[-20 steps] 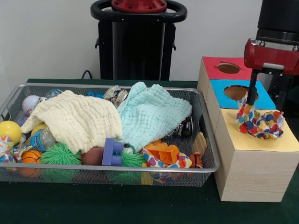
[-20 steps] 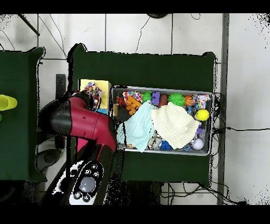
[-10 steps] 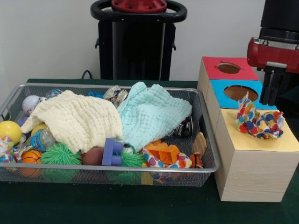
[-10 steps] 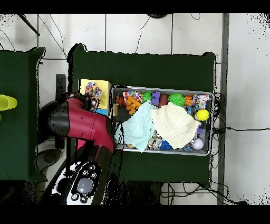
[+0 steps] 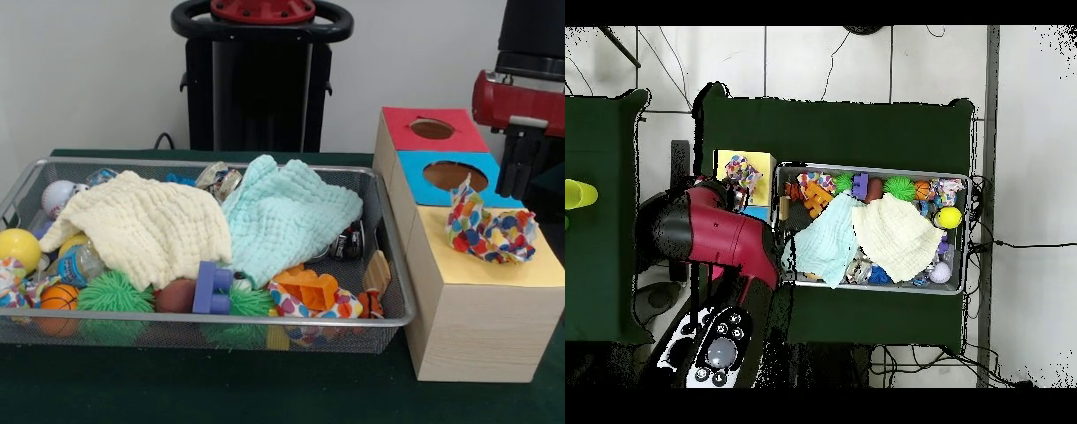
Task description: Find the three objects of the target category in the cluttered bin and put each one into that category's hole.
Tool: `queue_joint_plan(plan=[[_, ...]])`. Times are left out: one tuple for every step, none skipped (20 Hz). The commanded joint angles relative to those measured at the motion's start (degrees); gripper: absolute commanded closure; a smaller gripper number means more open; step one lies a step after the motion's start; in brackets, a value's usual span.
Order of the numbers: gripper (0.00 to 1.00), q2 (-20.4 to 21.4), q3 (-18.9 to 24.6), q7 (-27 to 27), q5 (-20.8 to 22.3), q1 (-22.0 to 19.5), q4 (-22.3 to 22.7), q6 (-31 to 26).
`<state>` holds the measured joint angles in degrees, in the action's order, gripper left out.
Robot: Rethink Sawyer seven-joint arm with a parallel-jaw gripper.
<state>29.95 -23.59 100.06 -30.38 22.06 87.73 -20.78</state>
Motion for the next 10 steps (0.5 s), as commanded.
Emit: queue_joint_plan(plan=[[1.0, -2.8, 4.5, 16.3, -2.0, -0.6, 3.9, -2.0], [1.0, -3.4, 4.5, 16.5, -2.1, -0.6, 3.9, -1.2], [1.0, -3.9, 4.2, 16.8, -2.1, -0.5, 3.8, -0.7], [1.0, -4.4, 4.0, 17.0, -2.2, -0.3, 3.7, -0.2], [1.0, -4.8, 3.7, 17.3, -2.2, -0.1, 3.6, 0.0], [1.0, -5.5, 3.0, 17.6, -2.2, 0.2, 3.1, 0.2], [1.0, -5.8, 2.8, 17.6, -2.2, 0.3, 2.9, 0.4], [1.0, -6.2, 2.4, 17.7, -2.2, 0.5, 2.5, 0.4], [1.0, -6.4, 2.3, 17.8, -2.3, 0.6, 2.4, 0.5], [1.0, -6.5, 2.2, 17.8, -2.3, 0.6, 2.3, 0.6]])
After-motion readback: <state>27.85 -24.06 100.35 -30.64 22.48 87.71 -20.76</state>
